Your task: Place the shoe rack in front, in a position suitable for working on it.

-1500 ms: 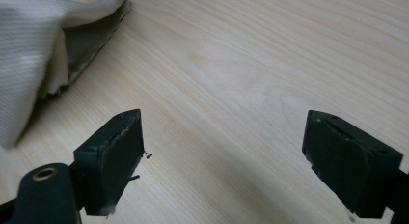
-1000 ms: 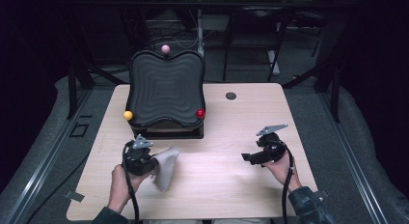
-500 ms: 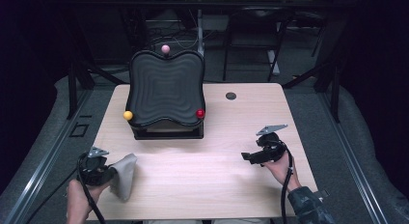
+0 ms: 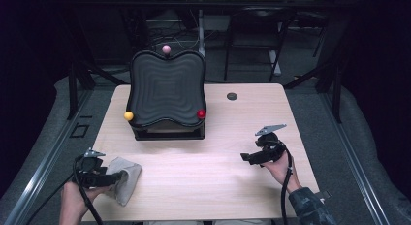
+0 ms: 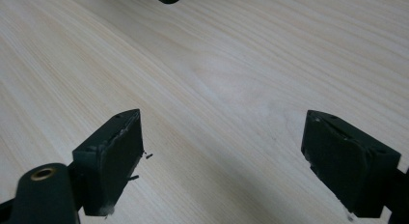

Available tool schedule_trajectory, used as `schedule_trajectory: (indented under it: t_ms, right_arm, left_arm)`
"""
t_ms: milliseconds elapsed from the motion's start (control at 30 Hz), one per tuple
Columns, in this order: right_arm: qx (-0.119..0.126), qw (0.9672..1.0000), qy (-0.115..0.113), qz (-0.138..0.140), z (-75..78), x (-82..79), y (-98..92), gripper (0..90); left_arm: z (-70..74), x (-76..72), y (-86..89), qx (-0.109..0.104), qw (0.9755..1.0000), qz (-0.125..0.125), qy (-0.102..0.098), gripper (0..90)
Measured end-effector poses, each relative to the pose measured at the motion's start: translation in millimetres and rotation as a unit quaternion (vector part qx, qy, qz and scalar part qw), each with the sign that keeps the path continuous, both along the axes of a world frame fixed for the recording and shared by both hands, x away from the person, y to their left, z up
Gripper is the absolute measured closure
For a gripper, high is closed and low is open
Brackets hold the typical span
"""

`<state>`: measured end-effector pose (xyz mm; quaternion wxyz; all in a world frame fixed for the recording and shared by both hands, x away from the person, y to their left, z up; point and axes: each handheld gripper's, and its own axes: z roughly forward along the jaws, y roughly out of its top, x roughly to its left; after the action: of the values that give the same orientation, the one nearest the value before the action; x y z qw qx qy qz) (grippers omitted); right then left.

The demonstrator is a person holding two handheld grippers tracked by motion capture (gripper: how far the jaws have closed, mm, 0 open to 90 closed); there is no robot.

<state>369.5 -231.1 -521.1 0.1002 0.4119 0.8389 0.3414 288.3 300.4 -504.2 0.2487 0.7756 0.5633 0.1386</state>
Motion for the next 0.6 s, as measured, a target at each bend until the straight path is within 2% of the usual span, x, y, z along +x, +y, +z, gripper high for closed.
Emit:
schedule_trajectory:
  t_ms: [33,100,300,367,467,500,600]
  right_arm:
    - [0.004,1.0000,-0.007,-0.001,0.0,0.1,1.0,13.9]
    - [0.001,1.0000,-0.002,0.003,2.9,0.1,2.7,13.9]
    - [0.003,0.9999,-0.007,0.013,6.3,1.9,8.6,14.2]
    - [0.005,0.9998,-0.011,0.015,9.3,3.5,12.5,14.1]
    - [0.010,0.9997,-0.013,0.020,10.9,5.2,16.3,13.8]
    - [0.015,0.9994,-0.015,0.028,12.1,7.5,21.6,13.5]
    - [0.008,0.9993,-0.015,0.032,13.2,10.4,30.5,12.9]
  left_arm:
    - [2.4,-0.4,-0.5,0.001,1.0000,-0.001,-0.004,26.1]
    - [5.3,-1.0,-1.2,0.004,1.0000,-0.002,-0.007,21.7]
    - [15.1,0.3,-1.6,-0.002,0.9988,-0.013,-0.046,10.9]
    - [19.0,5.3,-2.7,-0.004,0.9980,-0.012,-0.063,7.5]
    - [21.0,10.9,-3.2,-0.005,0.9974,-0.010,-0.071,3.3]
    - [22.0,17.3,-3.8,-0.008,0.9972,-0.008,-0.073,0.0]
    - [23.9,25.3,-3.8,-0.012,0.9961,-0.008,-0.087,0.0]
